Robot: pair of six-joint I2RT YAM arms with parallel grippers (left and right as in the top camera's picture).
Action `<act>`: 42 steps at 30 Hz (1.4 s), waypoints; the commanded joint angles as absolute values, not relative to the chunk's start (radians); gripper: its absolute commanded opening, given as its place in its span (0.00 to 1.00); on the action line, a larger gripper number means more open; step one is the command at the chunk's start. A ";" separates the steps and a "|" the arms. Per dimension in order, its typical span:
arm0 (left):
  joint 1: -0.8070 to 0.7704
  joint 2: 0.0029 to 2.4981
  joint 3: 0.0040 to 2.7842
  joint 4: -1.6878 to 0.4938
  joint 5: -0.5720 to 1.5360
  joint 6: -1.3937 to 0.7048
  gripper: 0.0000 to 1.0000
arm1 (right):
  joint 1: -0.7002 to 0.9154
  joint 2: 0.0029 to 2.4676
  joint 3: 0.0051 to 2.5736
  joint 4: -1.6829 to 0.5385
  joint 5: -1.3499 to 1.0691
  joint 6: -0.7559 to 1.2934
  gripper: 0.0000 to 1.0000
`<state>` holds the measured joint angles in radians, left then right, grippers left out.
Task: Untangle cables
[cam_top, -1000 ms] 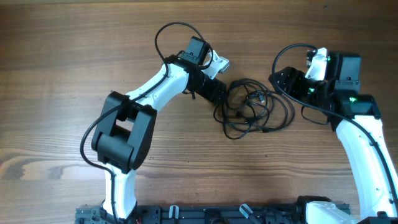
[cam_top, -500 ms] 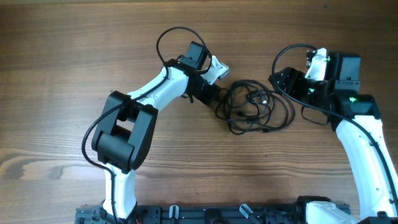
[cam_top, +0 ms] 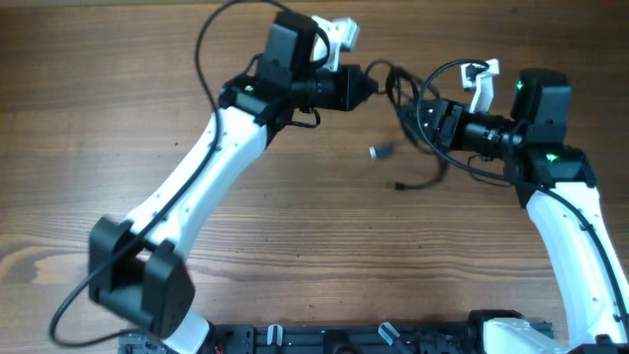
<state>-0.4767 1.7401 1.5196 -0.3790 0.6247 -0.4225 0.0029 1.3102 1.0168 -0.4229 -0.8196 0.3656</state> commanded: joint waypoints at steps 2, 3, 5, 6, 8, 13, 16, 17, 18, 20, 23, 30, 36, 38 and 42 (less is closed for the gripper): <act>-0.472 1.678 1.536 -0.369 0.669 -0.562 0.04 | 0.027 1.319 1.036 -0.410 -0.797 0.421 0.69; -0.472 1.677 1.536 -0.369 0.670 -0.583 0.04 | 0.027 1.319 1.036 -0.401 -0.798 0.429 0.68; -0.472 1.677 1.536 -0.369 0.670 -0.624 0.04 | 0.027 1.319 1.036 -0.376 -0.797 0.447 0.66; -0.472 1.677 1.536 -0.369 0.673 -0.650 0.04 | 0.027 1.319 1.036 -0.360 -0.796 0.448 0.65; -0.472 1.677 1.536 -0.363 0.699 -0.706 0.04 | 0.027 1.319 1.036 -0.350 -0.756 0.450 0.63; -0.472 1.677 1.536 -0.287 0.807 -0.877 0.04 | 0.036 1.354 1.036 -0.340 -0.680 0.445 0.66; -0.474 1.677 1.536 -0.273 0.838 -0.934 0.04 | 0.045 1.379 1.036 -0.335 -0.661 0.445 0.47; -0.474 1.677 1.536 -0.279 0.842 -0.932 0.04 | 0.044 1.384 1.036 -0.322 -0.644 0.446 0.15; -0.474 1.677 1.536 -0.296 0.841 -0.930 0.04 | 0.042 1.384 1.036 -0.309 -0.623 0.450 0.05; -0.456 1.677 1.536 -0.387 0.821 -0.768 0.04 | 0.007 1.383 1.036 -0.300 -0.574 0.509 0.04; -0.406 1.677 1.536 -0.532 0.704 -0.686 0.04 | -0.078 1.383 1.036 -0.350 -0.558 0.549 0.04; -0.250 1.677 1.536 -0.695 0.533 -0.556 0.04 | -0.392 1.383 1.036 -0.534 -0.545 0.453 0.04; -0.113 1.657 1.536 -0.690 0.533 -0.553 0.04 | -0.567 1.384 1.036 -0.573 -0.591 0.444 0.04; -0.102 1.649 1.536 -0.693 0.533 -0.553 0.04 | -0.554 1.384 1.036 -0.567 -0.670 0.415 0.04; -0.130 1.649 1.536 -0.700 0.532 -0.522 0.04 | -0.433 1.384 1.036 -0.568 -0.836 0.328 0.04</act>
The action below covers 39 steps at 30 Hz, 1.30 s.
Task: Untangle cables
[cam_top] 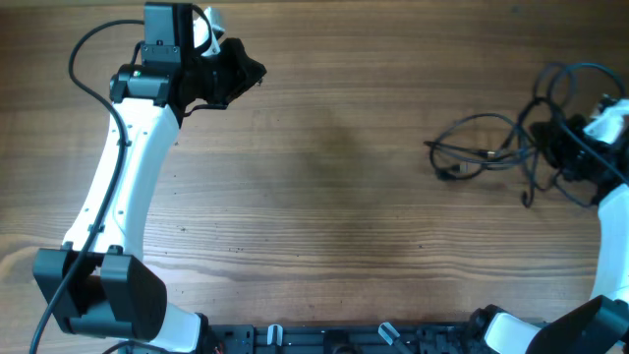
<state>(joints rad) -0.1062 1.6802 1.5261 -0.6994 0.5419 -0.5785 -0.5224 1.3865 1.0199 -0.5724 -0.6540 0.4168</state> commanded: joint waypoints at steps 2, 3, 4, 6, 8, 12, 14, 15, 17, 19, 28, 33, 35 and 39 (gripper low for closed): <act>-0.133 1.649 1.536 -0.699 0.521 -0.523 0.06 | -0.336 1.384 1.036 -0.570 -0.882 0.297 0.05; -0.132 1.650 1.536 -0.700 0.514 -0.523 0.11 | -0.274 1.384 1.036 -0.570 -0.899 0.284 0.05; -0.132 1.650 1.536 -0.701 0.502 -0.523 0.13 | -0.210 1.384 1.036 -0.569 -0.904 0.284 0.07; -0.132 1.650 1.536 -0.702 0.503 -0.523 0.18 | -0.090 1.384 1.036 -0.538 -0.941 0.265 0.15; -0.133 1.650 1.536 -0.713 0.503 -0.524 0.14 | -0.015 1.384 1.036 -0.466 -1.018 0.281 0.22; -0.139 1.650 1.536 -0.747 0.503 -0.523 0.13 | 0.012 1.384 1.036 -0.336 -1.021 0.551 0.25; -0.143 1.650 1.536 -0.768 0.503 -0.523 0.13 | 0.011 1.384 1.036 -0.348 -0.883 0.606 0.31; -0.149 1.651 1.536 -0.776 0.503 -0.523 0.13 | 0.011 1.384 1.036 -0.365 -0.825 0.605 0.37; -0.169 1.660 1.536 -0.779 0.503 -0.522 0.13 | 0.011 1.384 1.036 -0.440 -0.697 0.598 0.45; -0.205 1.683 1.536 -0.772 0.499 -0.523 0.13 | 0.011 1.384 1.036 -0.559 -0.516 0.558 0.49; -0.297 1.777 1.536 -0.765 0.450 -0.427 0.20 | 0.011 1.384 1.036 -0.615 -0.415 0.434 0.64; -0.332 1.849 1.535 -0.849 0.413 -0.426 0.19 | 0.011 1.384 1.036 -0.617 -0.415 0.414 0.67; -0.370 1.911 1.535 -0.947 0.290 -0.426 0.18 | 0.011 1.384 1.036 -0.620 -0.415 0.414 0.68; -0.402 2.001 1.535 -1.072 0.133 -0.426 0.15 | 0.011 1.384 1.036 -0.620 -0.415 0.419 0.68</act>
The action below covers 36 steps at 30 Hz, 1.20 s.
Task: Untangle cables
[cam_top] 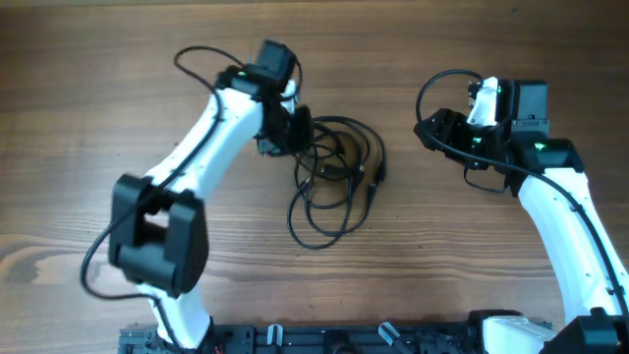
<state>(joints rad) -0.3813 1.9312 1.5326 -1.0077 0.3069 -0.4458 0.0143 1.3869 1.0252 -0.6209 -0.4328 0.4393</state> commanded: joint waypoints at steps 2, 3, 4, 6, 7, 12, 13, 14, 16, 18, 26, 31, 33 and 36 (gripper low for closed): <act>-0.402 2.035 1.535 -1.118 0.079 -0.426 0.12 | 0.011 1.384 1.036 -0.623 -0.415 0.418 0.68; -0.399 2.044 1.535 -1.131 0.068 -0.426 0.11 | 0.011 1.384 1.036 -0.624 -0.415 0.419 0.68; -0.395 2.048 1.535 -1.142 0.056 -0.426 0.09 | 0.011 1.384 1.036 -0.623 -0.415 0.419 0.68; -0.394 2.048 1.536 -1.135 0.046 -0.422 0.05 | 0.011 1.384 1.036 -0.618 -0.415 0.418 0.68; -0.395 2.047 1.536 -1.125 0.047 -0.421 0.04 | 0.011 1.384 1.036 -0.616 -0.415 0.419 0.69; -0.395 1.988 1.596 -1.111 0.107 -0.369 0.04 | 0.011 1.384 1.036 -0.612 -0.414 0.418 0.69; -0.395 1.964 1.615 -1.107 0.107 -0.369 0.04 | 0.011 1.384 1.036 -0.612 -0.414 0.418 0.70; -0.395 1.938 1.634 -1.098 0.107 -0.369 0.04 | 0.011 1.384 1.036 -0.612 -0.414 0.418 0.70; -0.395 1.879 1.654 -1.058 0.107 -0.370 0.13 | 0.011 1.384 1.036 -0.612 -0.414 0.418 0.70; -0.395 1.829 1.654 -1.001 0.108 -0.370 0.24 | 0.011 1.384 1.036 -0.611 -0.414 0.418 0.70; -0.397 1.946 1.653 -0.870 0.096 -0.317 0.32 | 0.011 1.384 1.036 -0.616 -0.415 0.418 0.70; -0.397 2.083 1.653 -0.931 0.091 -0.318 0.47 | 0.011 1.384 1.036 -0.622 -0.414 0.418 0.71; -0.397 2.121 1.653 -0.953 0.054 -0.322 0.47 | 0.011 1.384 1.036 -0.622 -0.414 0.418 0.70; -0.397 2.147 1.653 -0.981 0.028 -0.326 0.37 | 0.011 1.384 1.036 -0.622 -0.414 0.418 0.71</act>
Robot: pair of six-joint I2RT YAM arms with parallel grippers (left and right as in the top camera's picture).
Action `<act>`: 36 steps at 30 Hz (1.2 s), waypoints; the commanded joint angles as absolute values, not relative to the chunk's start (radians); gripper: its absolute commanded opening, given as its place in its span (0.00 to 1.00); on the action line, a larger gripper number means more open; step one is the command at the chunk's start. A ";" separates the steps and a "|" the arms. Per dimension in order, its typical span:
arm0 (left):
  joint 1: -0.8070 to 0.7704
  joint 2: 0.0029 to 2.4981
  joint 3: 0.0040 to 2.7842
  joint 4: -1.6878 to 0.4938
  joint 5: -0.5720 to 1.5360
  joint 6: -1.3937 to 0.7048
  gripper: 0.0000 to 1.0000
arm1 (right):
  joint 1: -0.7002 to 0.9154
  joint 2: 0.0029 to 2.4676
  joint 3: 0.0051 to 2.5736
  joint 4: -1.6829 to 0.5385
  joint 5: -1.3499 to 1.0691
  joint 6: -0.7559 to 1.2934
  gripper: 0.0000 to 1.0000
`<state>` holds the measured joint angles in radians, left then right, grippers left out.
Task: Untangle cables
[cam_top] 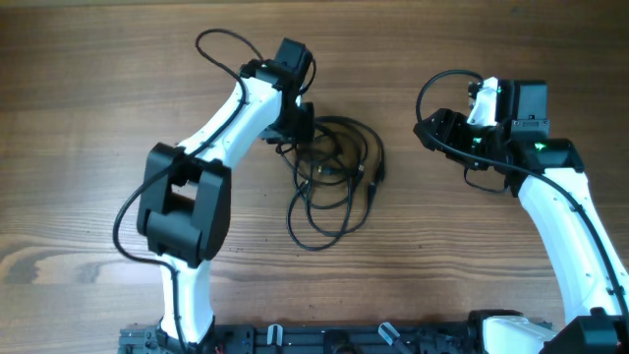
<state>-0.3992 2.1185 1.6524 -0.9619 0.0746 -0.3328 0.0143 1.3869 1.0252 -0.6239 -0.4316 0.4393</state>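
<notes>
A tangle of black cables (334,177) lies in loose loops at the table's middle, with a plug end (378,174) on its right side. My left gripper (301,122) is down at the tangle's upper left edge, its dark fingers over the strands; whether it grips them does not show. My right gripper (427,129) points left, about a hand's width to the right of the tangle and apart from it. Nothing shows between its fingers.
The wooden table (79,147) carries only the cables. The left arm's own black lead (221,44) arches above its wrist, and the right arm's lead (437,84) loops above its gripper. A rack of fittings (324,339) runs along the front edge.
My left gripper has shifted a little to the right and up, along the tangle's upper left edge, and the arm's elbow has swung. The cables and the right arm are where they were.
Both grippers were first at a cable bundle near the table's back. Then the arms stood far apart, with the cables by the right gripper at the right edge. Later the tangle lay mid-table with the left gripper at it, and the right gripper stood clear, as now.
</notes>
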 commanded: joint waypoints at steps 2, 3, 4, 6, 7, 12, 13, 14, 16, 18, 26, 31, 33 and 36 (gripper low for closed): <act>-0.397 2.160 1.653 -0.996 0.028 -0.356 0.24 | 0.011 1.384 1.036 -0.622 -0.414 0.418 0.71; -0.397 2.165 1.653 -1.004 0.028 -0.356 0.21 | 0.011 1.384 1.036 -0.622 -0.414 0.418 0.71; -0.397 2.170 1.653 -1.015 0.028 -0.360 0.20 | 0.011 1.384 1.036 -0.621 -0.414 0.418 0.71; -0.397 2.187 1.653 -1.031 0.029 -0.395 0.20 | 0.011 1.384 1.036 -0.620 -0.414 0.418 0.71; -0.399 2.193 1.652 -1.035 0.033 -0.405 0.20 | 0.011 1.384 1.036 -0.620 -0.414 0.418 0.71; -0.411 2.209 1.604 -1.002 0.036 -0.405 0.21 | 0.011 1.384 1.036 -0.619 -0.414 0.418 0.72; -0.411 2.209 1.586 -0.988 0.036 -0.405 0.22 | 0.011 1.384 1.036 -0.619 -0.414 0.418 0.72; -0.410 2.209 1.572 -0.975 0.036 -0.405 0.22 | 0.011 1.384 1.036 -0.619 -0.414 0.418 0.72; -0.411 2.209 1.545 -0.937 0.036 -0.405 0.04 | 0.011 1.384 1.036 -0.618 -0.414 0.418 0.72; -0.411 2.209 1.544 -0.921 0.035 -0.404 0.04 | 0.011 1.384 1.036 -0.617 -0.415 0.418 0.72; -0.406 1.903 1.592 -0.880 0.079 -0.373 0.04 | 0.015 1.371 1.045 -0.521 -0.687 0.313 0.62; -0.439 1.695 1.592 -0.739 0.331 -0.178 0.04 | 0.038 1.291 1.106 -0.492 -0.688 0.327 0.63; -0.461 1.654 1.592 -0.698 0.356 -0.133 0.04 | 0.038 1.264 1.122 -0.465 -0.689 0.393 0.63; -0.495 1.641 1.592 -0.681 0.399 -0.057 0.04 | 0.038 1.239 1.130 -0.404 -0.746 0.461 0.63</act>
<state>-0.4644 1.6325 1.5917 -0.6876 0.2935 -0.1867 0.0349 1.2755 1.0977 -0.4427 -0.6701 0.3836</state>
